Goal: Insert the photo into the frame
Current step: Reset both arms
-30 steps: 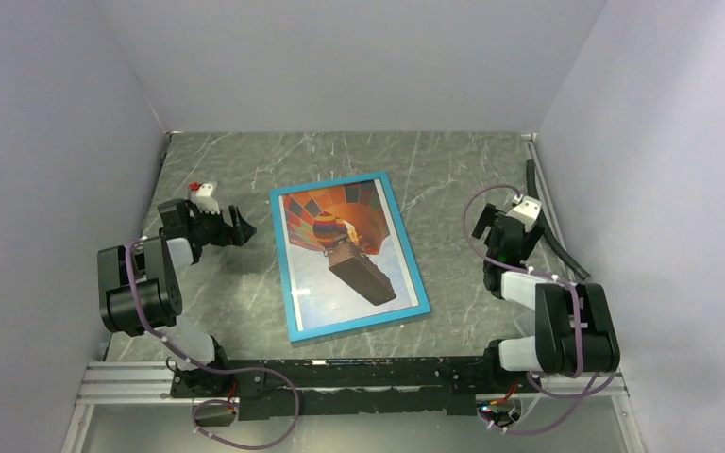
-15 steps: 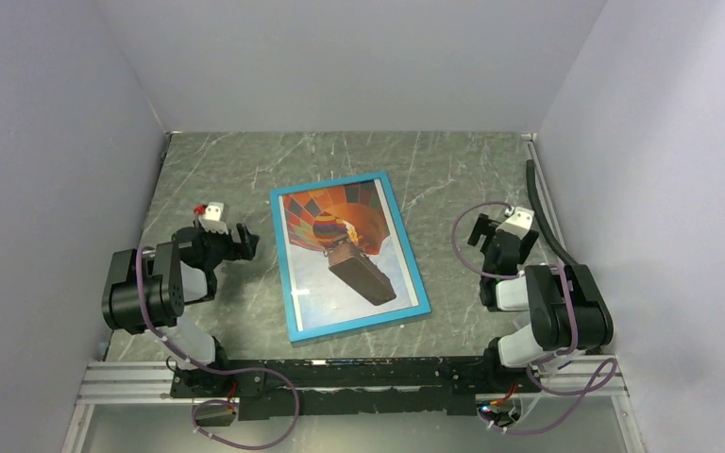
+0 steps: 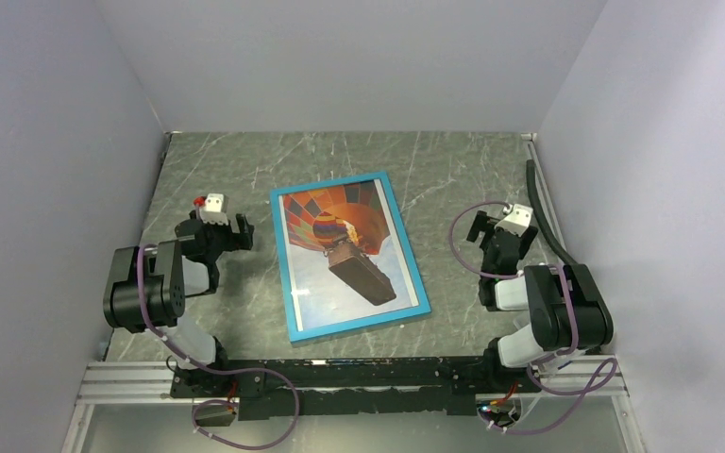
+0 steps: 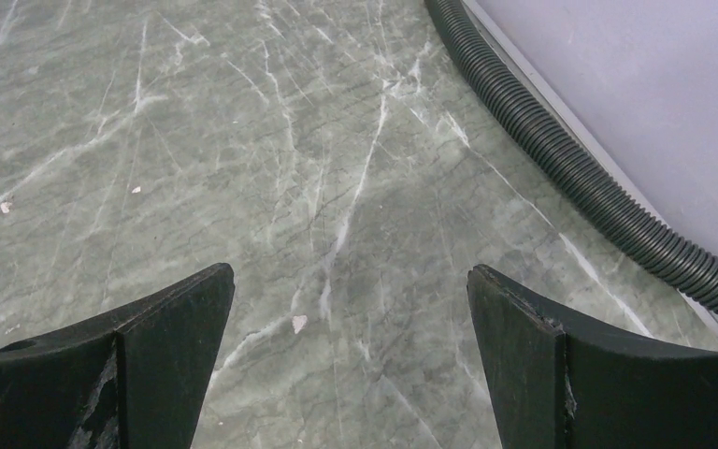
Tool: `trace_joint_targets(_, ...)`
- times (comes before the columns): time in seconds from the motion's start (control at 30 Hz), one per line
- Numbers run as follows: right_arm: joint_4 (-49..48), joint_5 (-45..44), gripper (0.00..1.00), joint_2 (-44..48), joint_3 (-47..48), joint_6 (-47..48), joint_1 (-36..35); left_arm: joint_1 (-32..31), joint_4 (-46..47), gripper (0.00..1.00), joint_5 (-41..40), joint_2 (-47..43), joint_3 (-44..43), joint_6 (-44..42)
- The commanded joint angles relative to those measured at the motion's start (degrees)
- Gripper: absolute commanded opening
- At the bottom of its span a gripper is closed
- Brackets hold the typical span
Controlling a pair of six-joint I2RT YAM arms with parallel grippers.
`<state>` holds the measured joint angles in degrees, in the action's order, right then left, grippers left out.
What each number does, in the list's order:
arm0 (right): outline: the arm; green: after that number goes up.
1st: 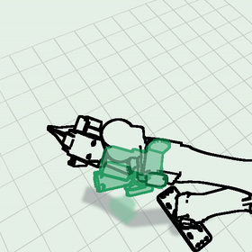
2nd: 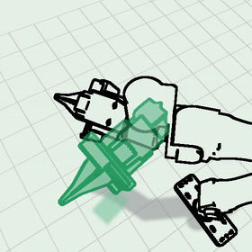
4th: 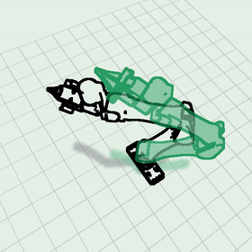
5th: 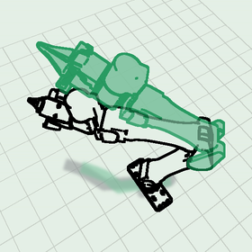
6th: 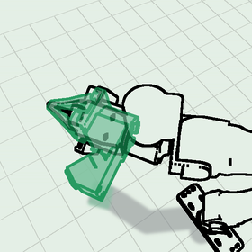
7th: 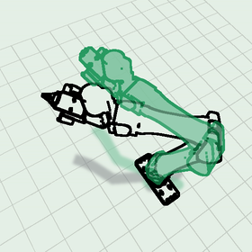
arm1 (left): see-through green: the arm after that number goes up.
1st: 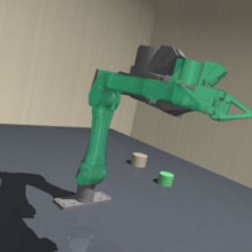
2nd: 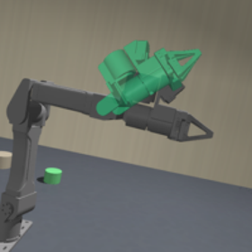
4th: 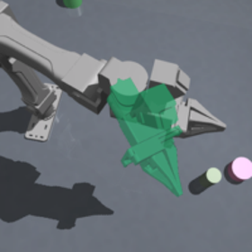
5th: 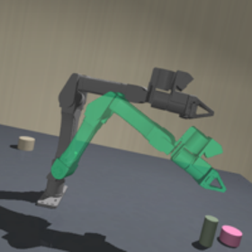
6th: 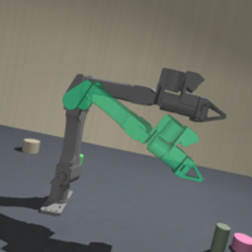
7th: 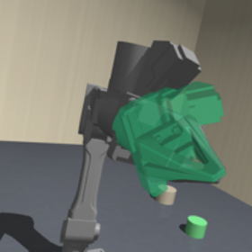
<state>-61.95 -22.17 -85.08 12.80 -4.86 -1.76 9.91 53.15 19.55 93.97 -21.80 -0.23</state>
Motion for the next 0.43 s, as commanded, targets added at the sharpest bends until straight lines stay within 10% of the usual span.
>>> trace_joint_targets(0.0, -4.03, 0.09, 1.00, 0.10, 0.66, 0.64, -0.35, -0.22, 1.03, 0.95, -1.02, -0.78, -0.74, -0.48)
trace_joint_targets(0.4, -3.74, 0.21, 1.00, 0.21, 0.78, 0.64, -0.35, -0.23, 2.15, 0.95, -1.17, -0.43, -0.51, -0.27)
